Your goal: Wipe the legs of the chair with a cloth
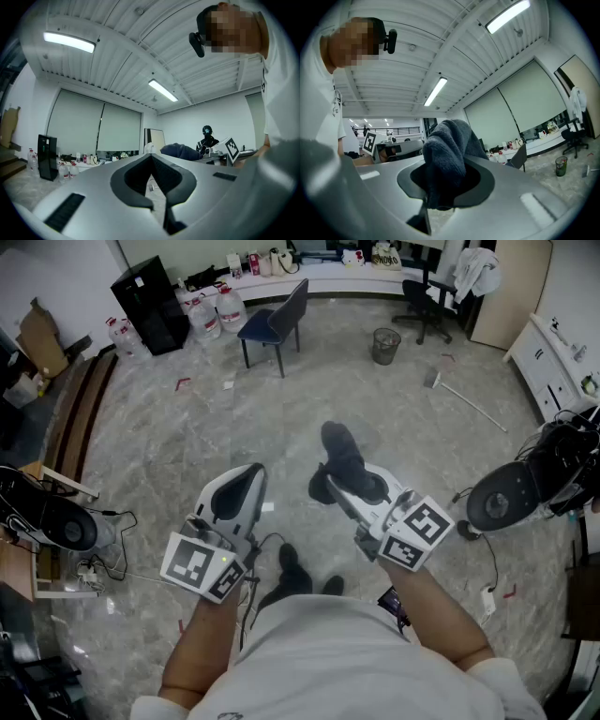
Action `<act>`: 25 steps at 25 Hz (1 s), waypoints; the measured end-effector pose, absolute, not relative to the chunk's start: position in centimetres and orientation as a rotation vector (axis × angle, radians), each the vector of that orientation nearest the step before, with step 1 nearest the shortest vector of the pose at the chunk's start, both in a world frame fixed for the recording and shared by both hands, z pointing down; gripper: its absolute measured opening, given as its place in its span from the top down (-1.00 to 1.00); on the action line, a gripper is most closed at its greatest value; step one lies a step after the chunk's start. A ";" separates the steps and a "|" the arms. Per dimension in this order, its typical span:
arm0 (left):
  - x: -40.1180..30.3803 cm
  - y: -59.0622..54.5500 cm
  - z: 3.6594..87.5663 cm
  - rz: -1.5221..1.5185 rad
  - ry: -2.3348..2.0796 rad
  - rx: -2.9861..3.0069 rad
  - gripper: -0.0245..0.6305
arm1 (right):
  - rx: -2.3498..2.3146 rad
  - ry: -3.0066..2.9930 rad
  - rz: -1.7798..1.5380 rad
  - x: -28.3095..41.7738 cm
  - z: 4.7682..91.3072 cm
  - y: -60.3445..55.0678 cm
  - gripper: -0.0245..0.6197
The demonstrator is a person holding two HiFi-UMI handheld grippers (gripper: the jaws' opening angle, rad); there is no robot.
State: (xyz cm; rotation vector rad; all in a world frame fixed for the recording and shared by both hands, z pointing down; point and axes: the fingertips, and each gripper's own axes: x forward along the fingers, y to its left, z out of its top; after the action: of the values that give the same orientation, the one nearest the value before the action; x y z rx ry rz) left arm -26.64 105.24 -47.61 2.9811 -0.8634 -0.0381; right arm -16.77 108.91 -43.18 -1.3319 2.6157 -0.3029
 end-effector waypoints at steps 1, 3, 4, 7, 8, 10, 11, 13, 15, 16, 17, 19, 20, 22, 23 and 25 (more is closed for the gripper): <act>-26.7 105.2 -47.6 -0.040 -0.863 2.982 0.91 | -1.335 2.617 -0.300 -16.8 -43.1 108.8 0.67; -26.8 105.2 -47.6 -0.044 -0.859 2.982 0.91 | -1.340 2.618 -0.296 -17.0 -43.0 108.8 0.67; -26.9 105.2 -47.5 -0.045 -0.856 2.982 0.91 | -1.341 2.619 -0.294 -17.1 -43.0 108.9 0.66; -26.9 105.2 -47.3 -0.048 -0.852 2.976 0.91 | -1.347 2.629 -0.282 -17.3 -43.0 108.9 0.66; -26.8 105.1 -47.2 -0.051 -0.850 2.971 0.91 | -1.349 2.633 -0.281 -17.2 -43.0 108.8 0.66; -26.7 104.6 -46.8 -0.051 -0.843 2.959 0.91 | -1.355 2.638 -0.281 -17.1 -42.8 108.4 0.66; -26.8 104.1 -46.6 -0.049 -0.841 2.956 0.91 | -1.359 2.637 -0.281 -17.2 -42.8 108.0 0.66; -27.2 102.9 -46.2 -0.049 -0.841 2.948 0.91 | -1.368 2.632 -0.280 -17.5 -42.7 106.8 0.66; -27.8 101.4 -46.0 -0.056 -0.845 2.940 0.91 | -1.379 2.629 -0.284 -17.9 -42.4 105.3 0.66; -28.1 100.6 -45.9 -0.059 -0.848 2.938 0.91 | -1.384 2.631 -0.285 -18.1 -42.2 104.4 0.66; -28.5 99.6 -45.7 -0.062 -0.851 2.938 0.91 | -1.387 2.634 -0.286 -18.4 -42.1 103.4 0.66; -29.3 97.2 -45.5 -0.066 -0.862 2.943 0.91 | -1.387 2.638 -0.293 -19.0 -41.8 101.0 0.66; -29.7 95.8 -45.5 -0.069 -0.869 2.947 0.91 | -1.387 2.637 -0.301 -19.2 -41.7 99.6 0.66; -30.7 92.8 -45.8 -0.076 -0.869 2.955 0.91 | -1.397 2.630 -0.316 -19.9 -41.7 96.6 0.66; -31.3 91.3 -46.1 -0.081 -0.860 2.959 0.91 | -1.403 2.628 -0.315 -20.5 -41.9 95.1 0.66; -32.5 88.5 -47.0 -0.094 -0.839 2.970 0.91 | -1.411 2.628 -0.304 -21.7 -42.3 92.2 0.66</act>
State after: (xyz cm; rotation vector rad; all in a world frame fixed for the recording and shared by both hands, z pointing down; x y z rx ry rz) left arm -32.53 88.45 -46.99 2.9702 -0.8392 -0.0938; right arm -21.72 92.24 -42.34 -1.4106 2.6283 -0.3044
